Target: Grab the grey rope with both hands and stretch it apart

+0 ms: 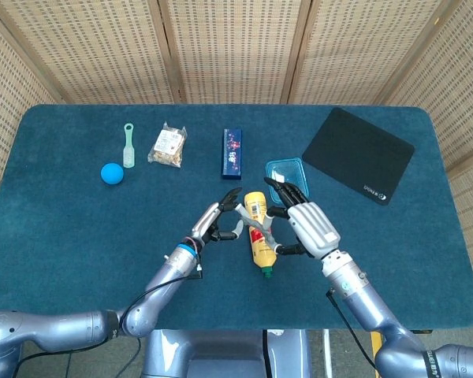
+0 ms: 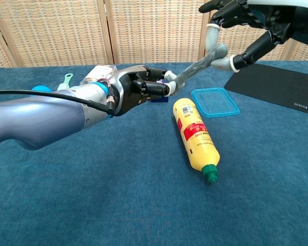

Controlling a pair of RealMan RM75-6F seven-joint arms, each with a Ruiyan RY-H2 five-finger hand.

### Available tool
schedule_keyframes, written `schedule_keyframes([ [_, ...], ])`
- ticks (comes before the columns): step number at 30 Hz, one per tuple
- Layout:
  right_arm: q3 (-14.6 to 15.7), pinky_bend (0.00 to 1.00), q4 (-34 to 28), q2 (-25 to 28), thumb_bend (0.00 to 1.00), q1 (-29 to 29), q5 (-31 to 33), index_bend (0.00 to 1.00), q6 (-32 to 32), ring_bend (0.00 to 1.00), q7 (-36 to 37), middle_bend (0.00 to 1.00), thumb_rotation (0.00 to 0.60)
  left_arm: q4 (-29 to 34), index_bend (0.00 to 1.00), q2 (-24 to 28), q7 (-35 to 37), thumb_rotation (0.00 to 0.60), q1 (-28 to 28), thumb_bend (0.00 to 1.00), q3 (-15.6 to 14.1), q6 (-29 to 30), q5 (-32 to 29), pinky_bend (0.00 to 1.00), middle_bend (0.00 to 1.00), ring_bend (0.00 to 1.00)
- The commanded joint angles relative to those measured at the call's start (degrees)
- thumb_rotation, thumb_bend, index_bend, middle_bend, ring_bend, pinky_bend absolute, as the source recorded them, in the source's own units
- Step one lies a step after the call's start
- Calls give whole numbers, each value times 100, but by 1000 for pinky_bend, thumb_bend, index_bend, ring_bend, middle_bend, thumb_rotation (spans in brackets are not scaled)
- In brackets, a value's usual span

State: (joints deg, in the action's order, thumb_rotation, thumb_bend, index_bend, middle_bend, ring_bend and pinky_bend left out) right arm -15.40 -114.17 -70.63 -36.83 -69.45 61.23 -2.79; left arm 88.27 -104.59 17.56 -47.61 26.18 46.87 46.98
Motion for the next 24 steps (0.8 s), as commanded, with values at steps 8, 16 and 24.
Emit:
schedule_keyframes([
  [8,47,0,70,-30,482,-7,-57,631,60,0,-66,87,600,8,779,5,0,600,-2,578,-13,-9,2,0,0,0],
  [16,69,0,78,-24,564,-12,-25,656,48,0,-43,111,600,-8,779,-15,-10,600,-16,578,-21,-9,-9,0,0,0],
  [24,83,0,69,-12,689,-10,-18,684,60,0,-47,139,600,-17,778,-33,-22,600,-22,577,-35,-5,-11,0,0,0],
])
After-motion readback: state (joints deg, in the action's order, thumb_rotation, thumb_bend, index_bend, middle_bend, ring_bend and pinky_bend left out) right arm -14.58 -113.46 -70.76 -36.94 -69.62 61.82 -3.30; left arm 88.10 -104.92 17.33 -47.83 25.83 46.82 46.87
